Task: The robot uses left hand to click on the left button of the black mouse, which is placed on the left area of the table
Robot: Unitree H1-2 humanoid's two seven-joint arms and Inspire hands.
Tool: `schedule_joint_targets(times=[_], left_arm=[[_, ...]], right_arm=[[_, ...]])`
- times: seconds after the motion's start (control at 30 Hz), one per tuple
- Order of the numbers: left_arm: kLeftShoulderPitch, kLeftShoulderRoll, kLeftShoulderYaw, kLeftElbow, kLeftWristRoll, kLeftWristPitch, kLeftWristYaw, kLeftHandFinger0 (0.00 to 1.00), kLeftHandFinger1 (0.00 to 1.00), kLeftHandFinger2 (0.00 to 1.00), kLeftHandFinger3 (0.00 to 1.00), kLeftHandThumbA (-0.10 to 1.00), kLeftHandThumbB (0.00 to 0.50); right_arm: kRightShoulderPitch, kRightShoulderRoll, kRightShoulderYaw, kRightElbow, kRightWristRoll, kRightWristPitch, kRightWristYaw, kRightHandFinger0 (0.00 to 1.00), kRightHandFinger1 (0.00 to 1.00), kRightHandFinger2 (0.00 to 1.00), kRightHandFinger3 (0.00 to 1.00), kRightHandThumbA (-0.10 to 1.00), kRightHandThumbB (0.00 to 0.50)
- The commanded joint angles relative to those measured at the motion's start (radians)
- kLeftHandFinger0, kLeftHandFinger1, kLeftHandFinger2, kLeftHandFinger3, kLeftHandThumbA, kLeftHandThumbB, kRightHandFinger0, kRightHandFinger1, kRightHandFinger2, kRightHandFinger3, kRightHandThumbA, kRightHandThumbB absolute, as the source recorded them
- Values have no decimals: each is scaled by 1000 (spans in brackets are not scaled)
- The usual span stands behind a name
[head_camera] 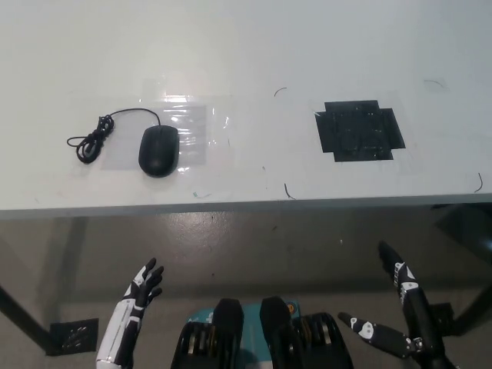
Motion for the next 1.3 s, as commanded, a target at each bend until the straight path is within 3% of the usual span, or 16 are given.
schedule_joint_targets(times=[0.0,0.23,0.4,0.5,0.6,0.63,0.67,0.7,0.77,0.8,0.83,0.9,1.03,1.13,1.2,1.27], left_arm=[[13,29,8,-58,-14,-59,-16,1000,1000,1000,1000,1000,92],[43,85,99,-286,-79,-96,-6,1000,1000,1000,1000,1000,113],[3,222,155,-479,-202,10,-77,1000,1000,1000,1000,1000,190],[-50,310,195,-560,-267,93,-88,1000,1000,1000,1000,1000,275],[-93,367,226,-598,-310,158,-87,1000,917,872,1000,1000,276],[-126,398,244,-604,-343,190,-86,973,746,728,1000,1000,252],[-154,424,260,-607,-369,222,-87,805,614,621,1000,1000,236],[-168,437,268,-609,-379,242,-86,755,563,577,1000,1000,234],[-220,469,278,-591,-402,266,-98,488,268,329,1000,1000,210],[-264,496,283,-567,-418,277,-112,165,46,117,1000,1000,216],[-296,517,287,-550,-432,295,-121,33,9,23,1000,1000,226],[-373,565,283,-521,-399,351,-129,0,0,0,1000,1000,269],[-457,630,268,-478,-489,435,-190,0,0,0,1000,1000,259],[-564,707,228,-417,-598,563,-294,0,0,38,1000,1000,278],[-620,740,197,-403,-632,675,-323,12,0,90,1000,1000,358],[-676,762,166,-373,-664,737,-373,0,0,82,1000,1000,343]], right_arm=[[-9,3,-1,-14,-20,-80,-24,1000,1000,1000,1000,983,114],[-11,3,-8,-17,-13,-78,-18,1000,1000,1000,1000,1000,121],[-14,2,-13,-20,-10,-80,-22,1000,1000,1000,1000,970,95],[-14,5,-16,-23,-10,-72,-21,1000,1000,1000,1000,978,107],[-16,5,-18,-21,-2,-71,-17,1000,1000,1000,1000,972,113],[-17,5,-18,-19,1,-71,-16,1000,1000,1000,1000,969,123],[-19,5,-19,-15,2,-73,-16,1000,1000,1000,1000,969,126],[-19,5,-19,-14,2,-74,-15,1000,1000,1000,1000,969,127],[-28,4,-22,-12,6,-69,-15,1000,1000,1000,1000,967,129],[-31,5,-23,-12,7,-67,-16,1000,1000,1000,1000,965,128],[-31,5,-23,-14,7,-66,-16,1000,1000,1000,1000,964,127],[-27,5,-25,-9,9,-73,-15,1000,1000,1000,1000,966,125],[-27,6,-26,-7,11,-72,-15,1000,1000,1000,1000,963,129],[-27,6,-27,-10,8,-58,-15,1000,1000,1000,1000,944,113],[-26,6,-28,-6,9,-65,-16,1000,1000,1000,1000,937,109],[-23,5,-29,-6,14,-67,-15,1000,1000,1000,1000,930,112]])
